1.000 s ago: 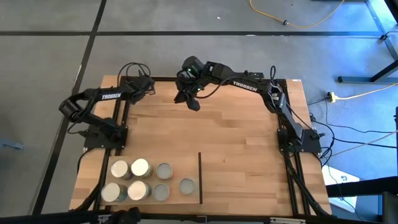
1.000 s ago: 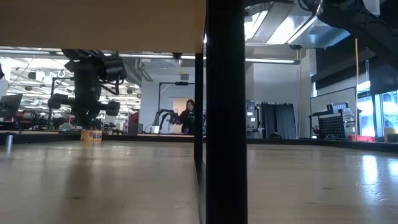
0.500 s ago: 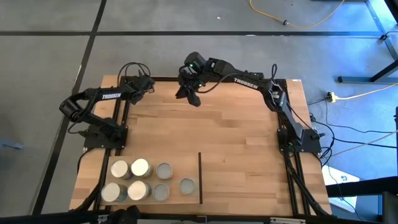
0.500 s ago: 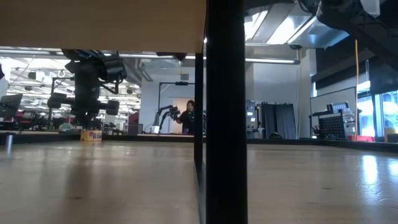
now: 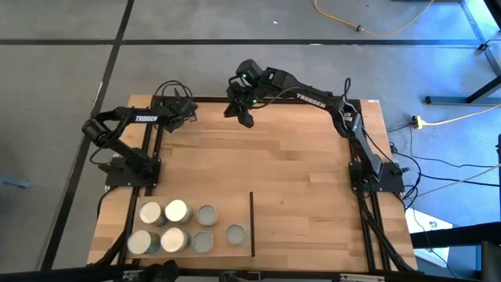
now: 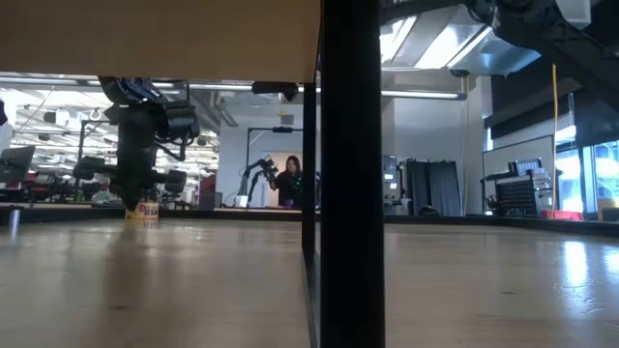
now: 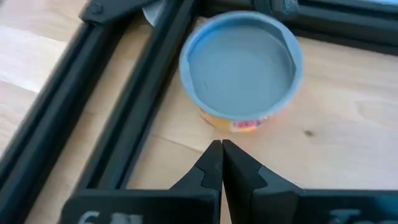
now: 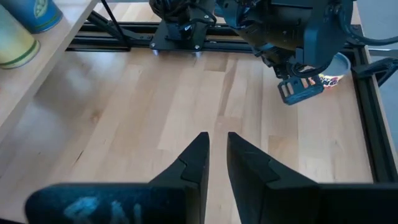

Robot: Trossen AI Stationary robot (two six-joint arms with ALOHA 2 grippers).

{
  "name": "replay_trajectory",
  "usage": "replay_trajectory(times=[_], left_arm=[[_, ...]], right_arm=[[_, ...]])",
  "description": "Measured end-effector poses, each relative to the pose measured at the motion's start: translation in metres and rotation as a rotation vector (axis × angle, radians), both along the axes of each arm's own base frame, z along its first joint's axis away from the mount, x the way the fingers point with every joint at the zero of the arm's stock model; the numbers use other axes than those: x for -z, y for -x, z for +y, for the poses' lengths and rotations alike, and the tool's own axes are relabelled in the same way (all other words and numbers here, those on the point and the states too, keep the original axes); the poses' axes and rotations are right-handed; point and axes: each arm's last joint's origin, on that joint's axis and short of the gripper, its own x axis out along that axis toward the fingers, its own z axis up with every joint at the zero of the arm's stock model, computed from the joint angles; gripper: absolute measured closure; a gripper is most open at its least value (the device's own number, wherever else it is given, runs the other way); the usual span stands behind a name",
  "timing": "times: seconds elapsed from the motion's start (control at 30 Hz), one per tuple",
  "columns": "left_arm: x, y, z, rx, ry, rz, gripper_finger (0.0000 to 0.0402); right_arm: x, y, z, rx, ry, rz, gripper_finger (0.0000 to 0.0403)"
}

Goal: Pick and place cans onto a shelf
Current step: Put the canned pineapple on the shelf

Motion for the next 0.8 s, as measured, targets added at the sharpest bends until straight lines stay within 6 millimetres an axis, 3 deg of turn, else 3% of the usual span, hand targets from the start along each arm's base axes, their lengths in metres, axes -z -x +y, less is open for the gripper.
replay_trajectory(times=[0.33, 0.57, 0.8], left_arm=[[-0.0005, 0.0, 0.0001, -0.005, -0.007, 0.0, 0.0401], [-0.0046, -0.0011, 0.003, -0.058, -0.049, -0.103, 0.0402], [-0.0062, 0.0001, 0.0051, -0.108, -0.102, -0.099, 0.0402]], right_arm=[[-0.0002, 0.0001, -0.0001, -0.001, 0.002, -0.001, 0.0344], [-0.0005, 0.0001, -0.0009, 0.0, 0.005, -0.005, 0.0344], [-0.0013, 0.0031, -0.0099, 0.019, 0.01, -0.017, 0.0344]])
